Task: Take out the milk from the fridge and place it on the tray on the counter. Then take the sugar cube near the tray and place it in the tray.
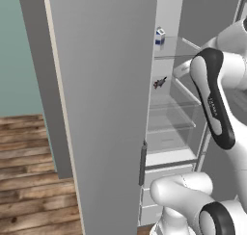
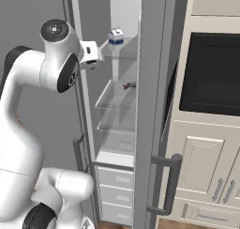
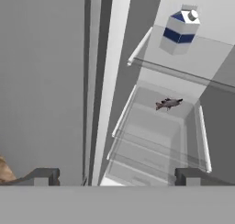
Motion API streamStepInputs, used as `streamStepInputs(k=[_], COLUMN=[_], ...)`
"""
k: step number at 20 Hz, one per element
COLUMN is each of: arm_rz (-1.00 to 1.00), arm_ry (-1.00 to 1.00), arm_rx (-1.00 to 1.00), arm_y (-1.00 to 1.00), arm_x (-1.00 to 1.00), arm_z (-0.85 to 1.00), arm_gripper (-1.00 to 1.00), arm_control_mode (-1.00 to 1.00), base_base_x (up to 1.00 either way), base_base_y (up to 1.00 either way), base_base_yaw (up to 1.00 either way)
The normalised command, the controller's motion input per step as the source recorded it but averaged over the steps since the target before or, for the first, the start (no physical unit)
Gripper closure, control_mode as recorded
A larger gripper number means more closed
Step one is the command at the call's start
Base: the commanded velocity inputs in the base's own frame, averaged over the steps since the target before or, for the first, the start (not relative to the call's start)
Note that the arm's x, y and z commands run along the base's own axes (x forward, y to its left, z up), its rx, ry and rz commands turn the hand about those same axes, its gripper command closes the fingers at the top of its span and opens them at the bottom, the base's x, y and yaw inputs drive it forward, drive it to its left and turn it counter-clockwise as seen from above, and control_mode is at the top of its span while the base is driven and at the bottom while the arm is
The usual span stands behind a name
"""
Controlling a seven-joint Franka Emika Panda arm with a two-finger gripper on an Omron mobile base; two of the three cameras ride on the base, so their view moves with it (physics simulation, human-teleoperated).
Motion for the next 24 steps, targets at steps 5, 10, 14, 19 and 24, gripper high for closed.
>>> streamStepInputs(k=[5,10,14,19,24], arm_rz=[0.06,0.07,0.07,0.05,0.06], arm_ry=[-0.03,0.00,0.00,0.00,0.00], arm_rx=[0.00,0.00,0.00,0.00,0.00], arm_y=[-0.16,-0.06,-0.16,-0.16,-0.10], arm_x=[0.27,0.35,0.34,0.34,0.44], arm_z=[0.23,0.24,0.13,0.05,0.00], arm_gripper=[-1.00,-1.00,-1.00,-1.00,-1.00], arm_control_mode=[-1.00,-1.00,-1.00,-1.00,-1.00], base_base_x=[0.00,0.00,0.00,0.00,0.00], base_base_y=[0.00,0.00,0.00,0.00,0.00], base_base_yaw=[0.00,0.00,0.00,0.00,0.00])
